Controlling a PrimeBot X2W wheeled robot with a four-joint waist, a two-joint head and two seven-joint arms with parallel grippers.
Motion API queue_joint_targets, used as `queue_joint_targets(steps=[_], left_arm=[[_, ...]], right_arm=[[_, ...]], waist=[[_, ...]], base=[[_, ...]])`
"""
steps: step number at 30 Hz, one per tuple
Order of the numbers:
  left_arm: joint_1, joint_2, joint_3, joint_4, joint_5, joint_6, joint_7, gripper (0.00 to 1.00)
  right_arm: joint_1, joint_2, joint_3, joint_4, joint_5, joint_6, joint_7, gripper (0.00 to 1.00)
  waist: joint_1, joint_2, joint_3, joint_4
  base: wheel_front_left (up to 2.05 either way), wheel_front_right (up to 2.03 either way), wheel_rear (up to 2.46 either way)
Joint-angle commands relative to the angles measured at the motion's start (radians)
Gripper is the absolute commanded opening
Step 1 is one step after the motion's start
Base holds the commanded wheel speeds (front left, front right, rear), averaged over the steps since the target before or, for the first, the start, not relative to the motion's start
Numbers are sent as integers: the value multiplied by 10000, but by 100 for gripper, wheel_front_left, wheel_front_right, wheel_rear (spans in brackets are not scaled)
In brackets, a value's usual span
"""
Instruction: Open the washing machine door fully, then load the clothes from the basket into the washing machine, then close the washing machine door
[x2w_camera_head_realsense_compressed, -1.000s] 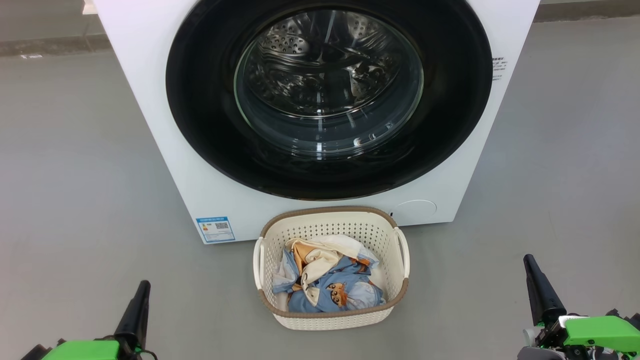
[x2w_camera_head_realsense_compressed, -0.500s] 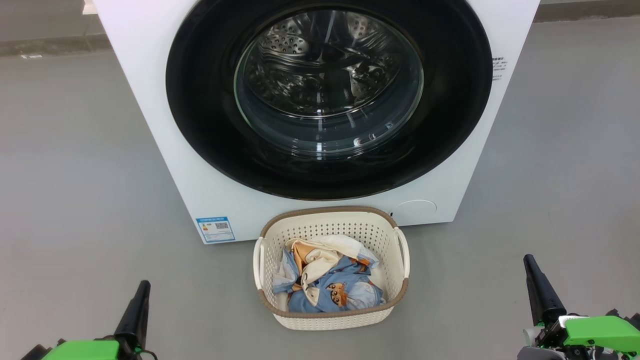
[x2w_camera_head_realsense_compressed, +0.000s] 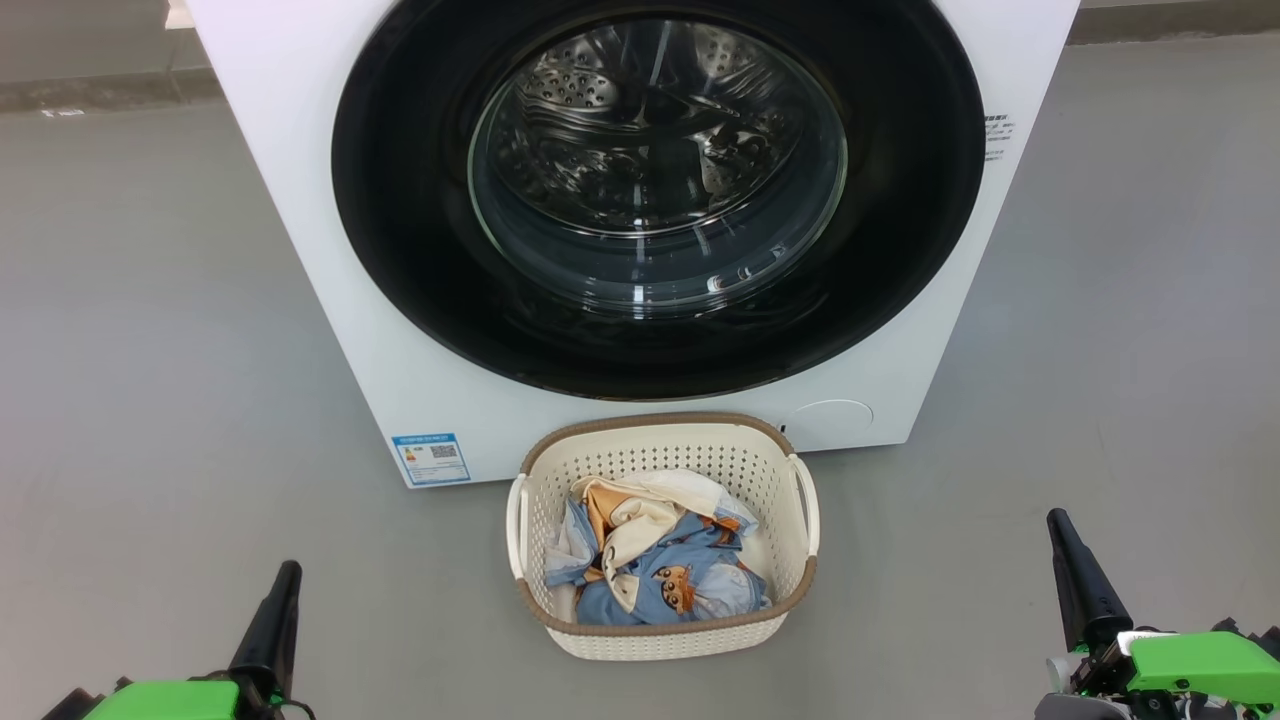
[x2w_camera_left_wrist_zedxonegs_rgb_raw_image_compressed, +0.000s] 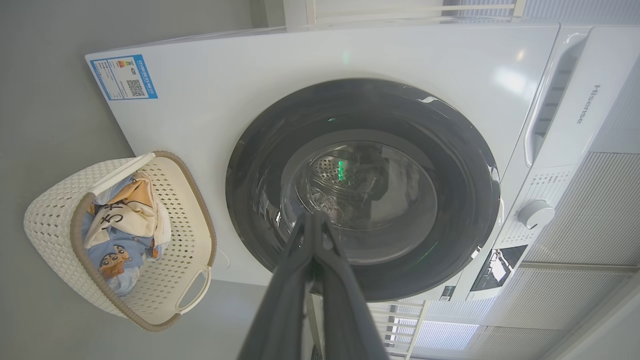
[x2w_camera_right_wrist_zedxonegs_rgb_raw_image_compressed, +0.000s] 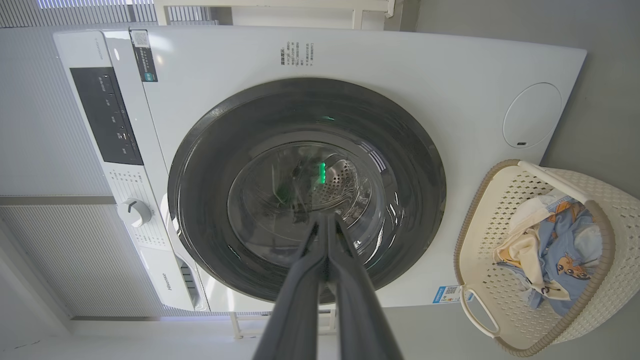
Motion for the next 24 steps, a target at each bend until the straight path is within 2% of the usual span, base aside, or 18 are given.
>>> queue_joint_targets(steps=[1, 8, 9, 16, 20, 24], left_arm=[[-435, 133, 346, -246, 149, -73, 36, 0], [-435, 133, 347, -246, 149, -73, 36, 0], [-1, -2, 1, -1, 0, 0, -1, 100], [255, -150, -98, 330, -16, 14, -71, 100], [246, -139, -177, 242, -13, 10, -218, 100], [252, -132, -225, 179, 13, 8, -308, 100]], right_arm=[[-412, -35, 220, -245, -52, 16, 84, 0], [-412, -35, 220, -245, -52, 16, 85, 0], [-1, 0, 0, -1, 0, 0, -1, 100], [236, 80, 3, 345, 6, 0, -80, 100], [290, 76, -10, 212, 5, 1, -226, 100], [334, 73, -20, 120, -34, 1, -314, 100]], waist=[[0, 0, 0, 0], [0, 0, 0, 0], [0, 0, 0, 0], [1, 0, 18, -4], [22, 0, -12, 4], [4, 0, 2, 8]], base=[[0, 0, 0], [0, 0, 0], [0, 0, 0], [0, 0, 0], [0, 0, 0], [0, 0, 0]])
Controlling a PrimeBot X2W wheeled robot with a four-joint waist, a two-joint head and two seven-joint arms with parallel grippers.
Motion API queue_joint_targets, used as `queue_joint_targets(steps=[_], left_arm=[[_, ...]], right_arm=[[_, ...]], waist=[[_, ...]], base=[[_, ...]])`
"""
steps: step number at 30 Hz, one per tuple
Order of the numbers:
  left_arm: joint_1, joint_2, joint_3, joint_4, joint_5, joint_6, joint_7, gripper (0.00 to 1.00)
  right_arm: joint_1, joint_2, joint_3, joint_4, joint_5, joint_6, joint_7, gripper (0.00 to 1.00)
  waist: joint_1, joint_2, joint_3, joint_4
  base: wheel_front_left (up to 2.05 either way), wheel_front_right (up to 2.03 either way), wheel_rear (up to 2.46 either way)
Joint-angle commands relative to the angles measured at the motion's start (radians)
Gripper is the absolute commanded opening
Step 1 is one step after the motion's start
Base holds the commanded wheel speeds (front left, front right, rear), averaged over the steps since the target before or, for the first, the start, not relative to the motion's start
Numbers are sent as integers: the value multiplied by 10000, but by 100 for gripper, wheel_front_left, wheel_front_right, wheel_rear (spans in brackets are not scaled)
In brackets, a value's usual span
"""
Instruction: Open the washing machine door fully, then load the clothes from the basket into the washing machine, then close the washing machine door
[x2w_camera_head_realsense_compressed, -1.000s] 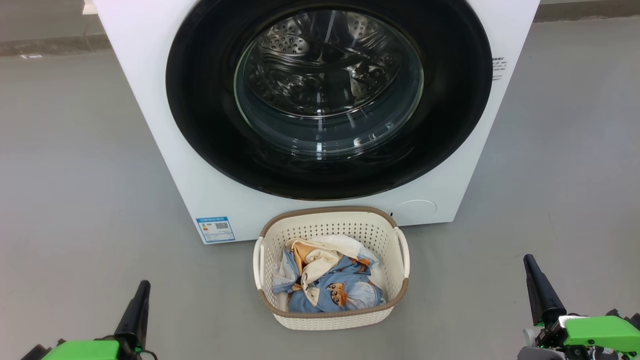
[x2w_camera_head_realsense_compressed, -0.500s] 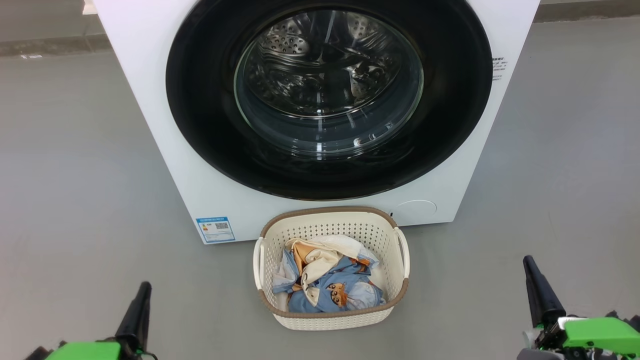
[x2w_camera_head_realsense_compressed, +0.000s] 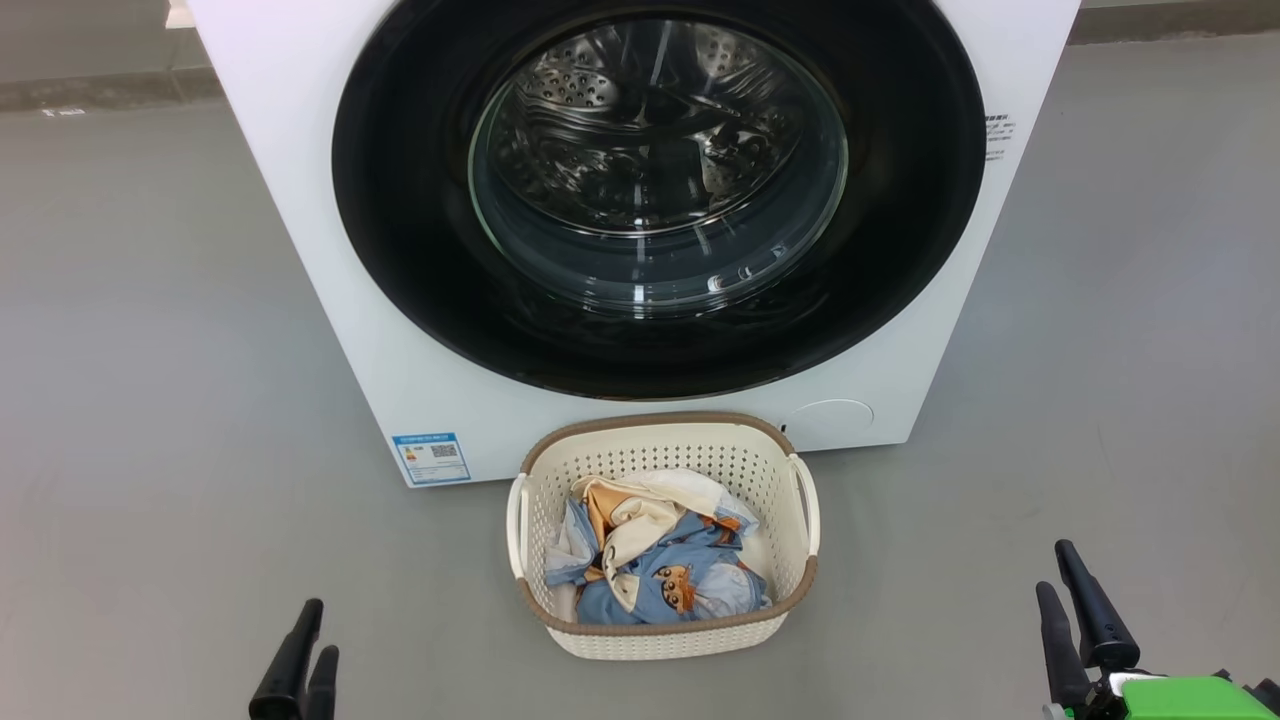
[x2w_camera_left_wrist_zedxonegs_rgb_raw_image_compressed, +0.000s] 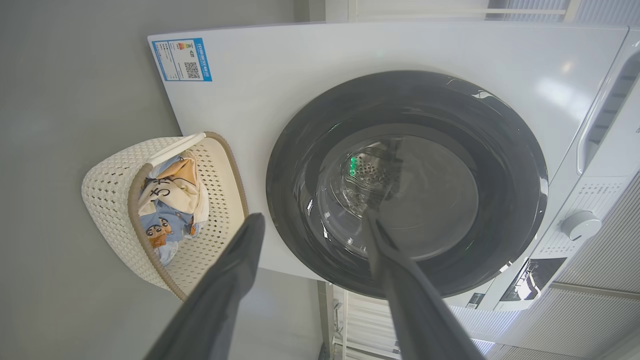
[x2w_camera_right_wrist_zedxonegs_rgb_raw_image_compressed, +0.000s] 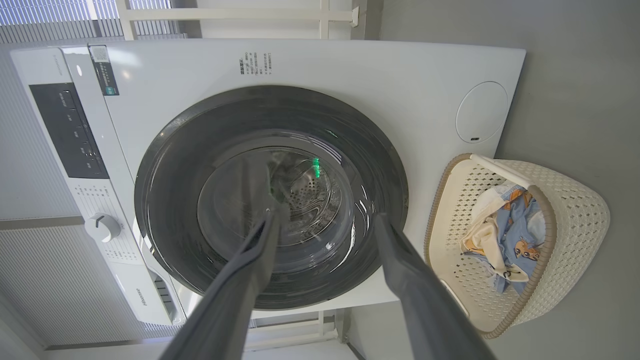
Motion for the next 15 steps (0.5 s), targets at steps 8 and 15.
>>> queue_joint_targets(steps=[8, 15], left_arm=[[-344, 157, -126, -405, 647, -44, -306, 100], [-377, 173, -192, -502, 1501, -49, -514, 100]], right_arm=[[-77, -84, -46, -578, -659, 2, -291, 100], [-48, -91, -107, -842, -1721, 3, -496, 100]], waist=[[-1, -1, 20, 11], [-1, -1, 25, 28]], base=[[0, 0, 0], [0, 0, 0]])
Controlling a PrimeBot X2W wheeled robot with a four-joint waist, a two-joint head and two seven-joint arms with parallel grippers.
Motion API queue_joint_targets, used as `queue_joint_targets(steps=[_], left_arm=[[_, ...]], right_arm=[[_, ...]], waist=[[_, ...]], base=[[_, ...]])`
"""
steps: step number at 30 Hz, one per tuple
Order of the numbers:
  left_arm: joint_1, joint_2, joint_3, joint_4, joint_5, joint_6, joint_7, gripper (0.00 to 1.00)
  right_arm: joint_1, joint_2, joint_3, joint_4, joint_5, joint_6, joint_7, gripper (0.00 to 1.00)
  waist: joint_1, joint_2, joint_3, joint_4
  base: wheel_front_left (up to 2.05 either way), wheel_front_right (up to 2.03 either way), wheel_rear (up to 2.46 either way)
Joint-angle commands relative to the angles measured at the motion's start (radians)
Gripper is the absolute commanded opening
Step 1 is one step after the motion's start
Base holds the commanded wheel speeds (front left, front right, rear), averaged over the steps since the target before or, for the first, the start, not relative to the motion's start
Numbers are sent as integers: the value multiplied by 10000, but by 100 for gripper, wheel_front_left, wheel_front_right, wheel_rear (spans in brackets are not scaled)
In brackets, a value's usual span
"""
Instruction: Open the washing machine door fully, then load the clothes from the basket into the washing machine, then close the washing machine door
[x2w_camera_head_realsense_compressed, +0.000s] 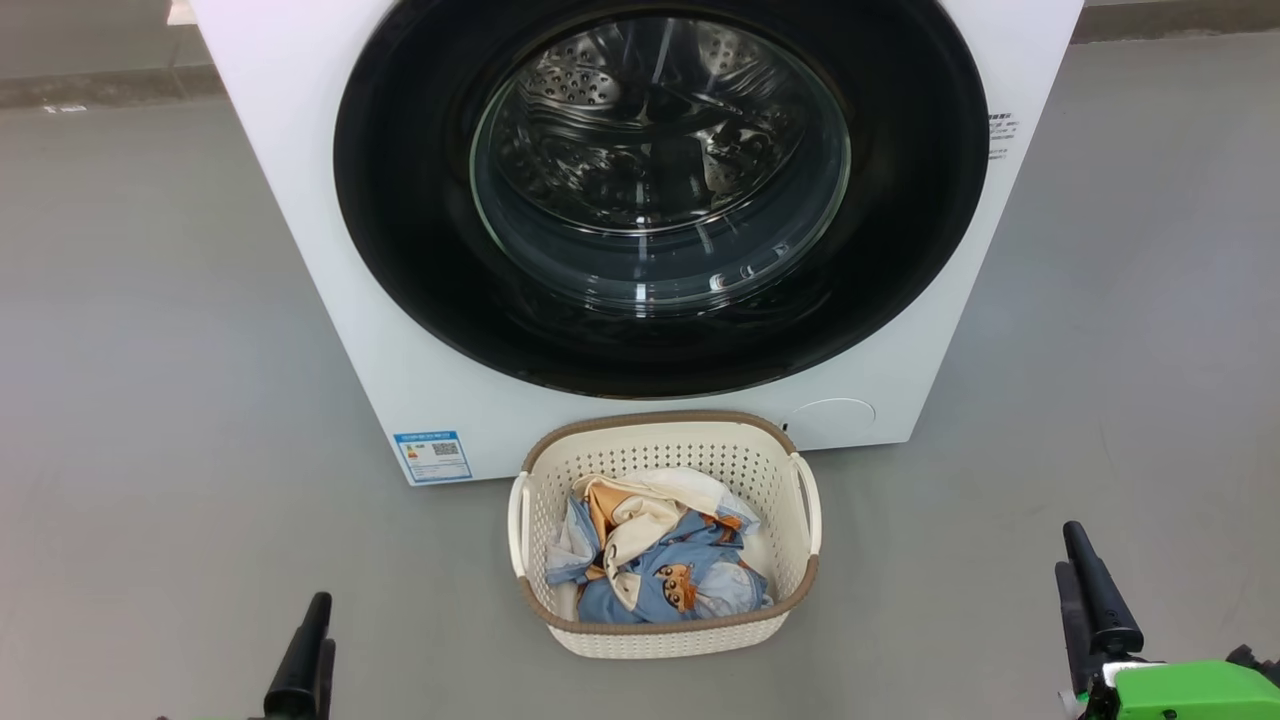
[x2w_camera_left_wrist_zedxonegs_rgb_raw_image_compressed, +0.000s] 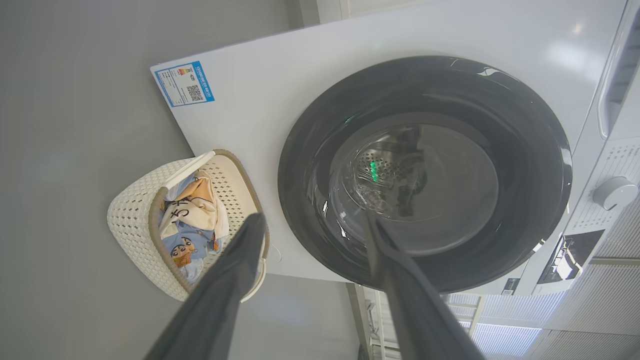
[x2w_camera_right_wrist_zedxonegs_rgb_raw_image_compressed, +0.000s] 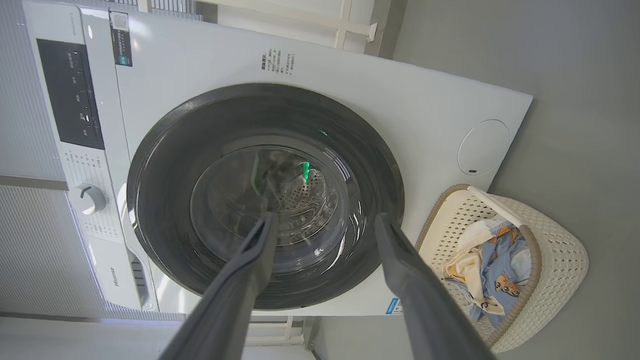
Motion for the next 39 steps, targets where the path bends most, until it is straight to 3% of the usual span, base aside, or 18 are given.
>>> queue_joint_targets(steps=[1, 16, 39], left_arm=[[-379, 166, 41, -320, 283, -47, -101, 100], [-447, 200, -104, -625, 2845, -58, -547, 100], [-466, 326, -407, -759, 6960, 20, -1231, 100]], right_arm=[[-60, -88, -15, -362, -339, 3, -117, 100], [-15, -268, 148, -954, -3325, 5, -556, 100], [103, -637, 308, -998, -6941, 8, -1229, 100]], waist=[[-1, 0, -1, 6], [-1, 0, 5, 57], [-1, 0, -16, 141]], base=[[0, 0, 0], [0, 0, 0], [0, 0, 0]])
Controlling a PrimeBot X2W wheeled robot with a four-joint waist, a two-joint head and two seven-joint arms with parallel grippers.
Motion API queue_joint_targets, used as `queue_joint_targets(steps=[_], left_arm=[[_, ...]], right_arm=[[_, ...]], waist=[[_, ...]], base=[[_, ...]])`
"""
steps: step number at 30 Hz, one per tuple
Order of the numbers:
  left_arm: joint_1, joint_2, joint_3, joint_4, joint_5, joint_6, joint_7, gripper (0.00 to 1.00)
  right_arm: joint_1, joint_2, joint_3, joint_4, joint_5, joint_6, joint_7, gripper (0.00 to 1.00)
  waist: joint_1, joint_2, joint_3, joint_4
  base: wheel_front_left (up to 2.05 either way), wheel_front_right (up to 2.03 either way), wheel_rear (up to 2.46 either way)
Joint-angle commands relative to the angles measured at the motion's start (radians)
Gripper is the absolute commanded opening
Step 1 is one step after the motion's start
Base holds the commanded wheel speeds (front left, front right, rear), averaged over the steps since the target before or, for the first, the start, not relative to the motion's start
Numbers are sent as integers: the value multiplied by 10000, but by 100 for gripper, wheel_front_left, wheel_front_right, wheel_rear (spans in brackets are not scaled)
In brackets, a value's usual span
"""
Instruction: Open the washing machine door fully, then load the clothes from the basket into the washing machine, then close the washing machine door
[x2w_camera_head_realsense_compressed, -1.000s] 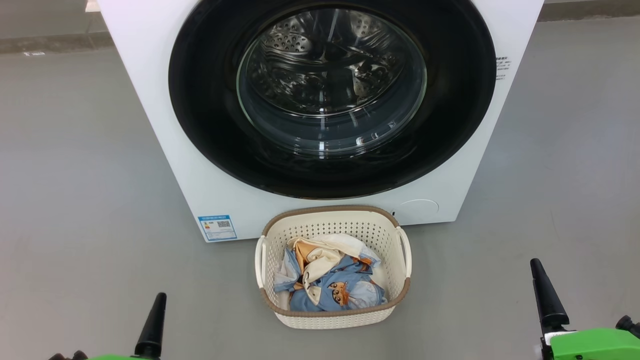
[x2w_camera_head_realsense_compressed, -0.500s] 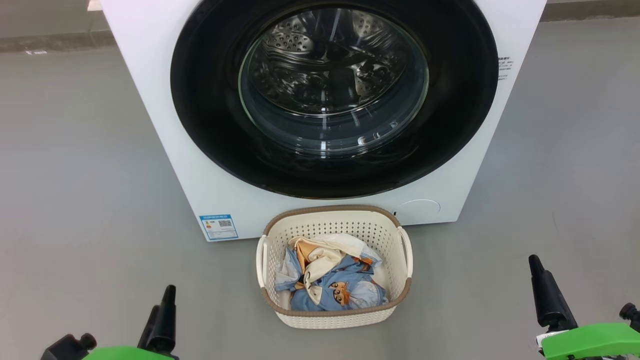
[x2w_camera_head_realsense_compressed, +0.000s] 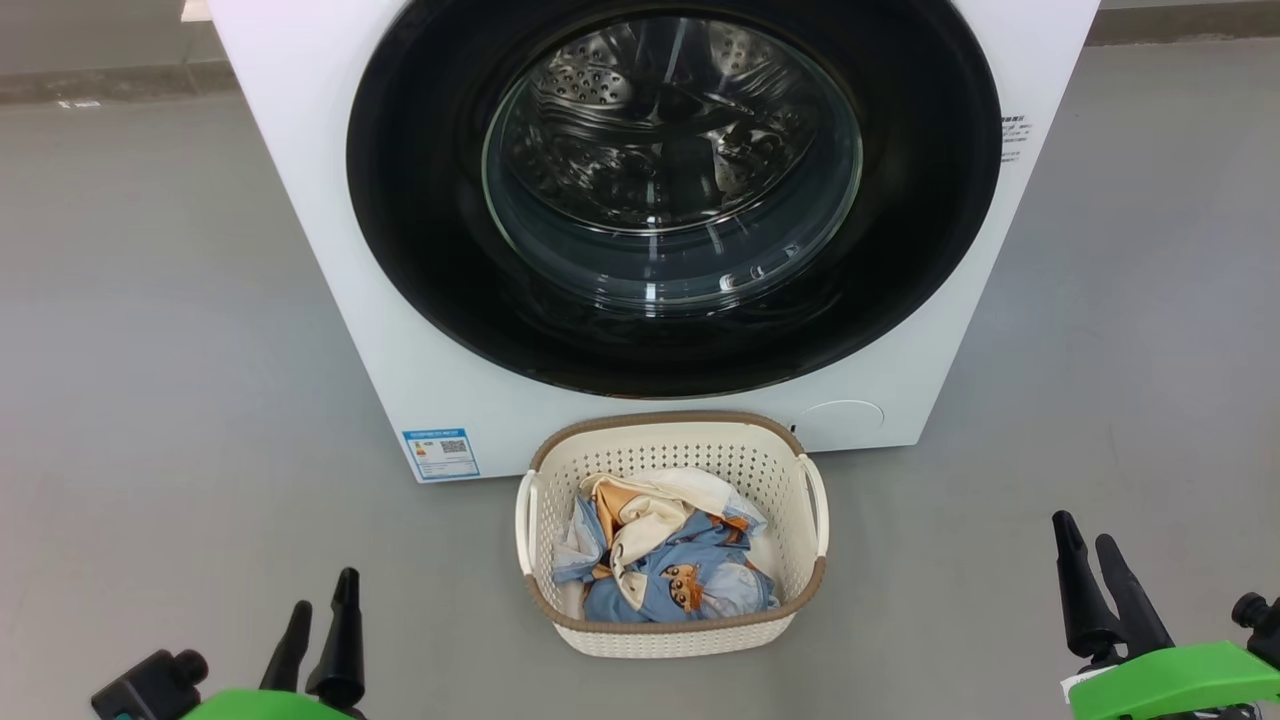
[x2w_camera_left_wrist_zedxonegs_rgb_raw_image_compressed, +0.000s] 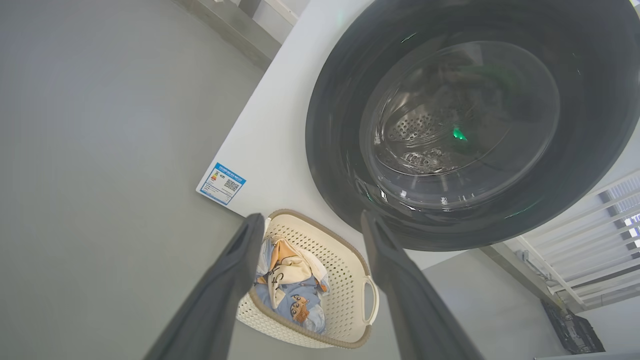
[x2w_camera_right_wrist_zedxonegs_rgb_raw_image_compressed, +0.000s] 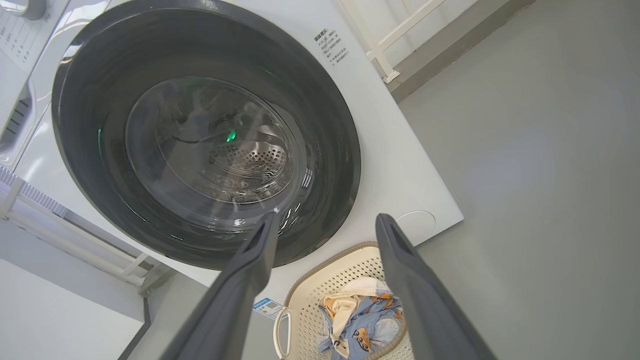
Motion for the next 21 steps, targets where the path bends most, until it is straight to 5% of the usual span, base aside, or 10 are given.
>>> queue_joint_targets(steps=[1, 21], left_arm=[[-355, 212, 110, -310, 427, 48, -129, 100], [-288, 634, -345, -366, 3036, 644, -724, 100]], right_arm=[[-80, -182, 177, -258, -402, 8, -135, 100], [40, -399, 377, -49, -3011, 11, -720, 100]], waist=[[-1, 0, -7, 5], [-1, 0, 8, 26]], base=[[0, 0, 0], [0, 0, 0]])
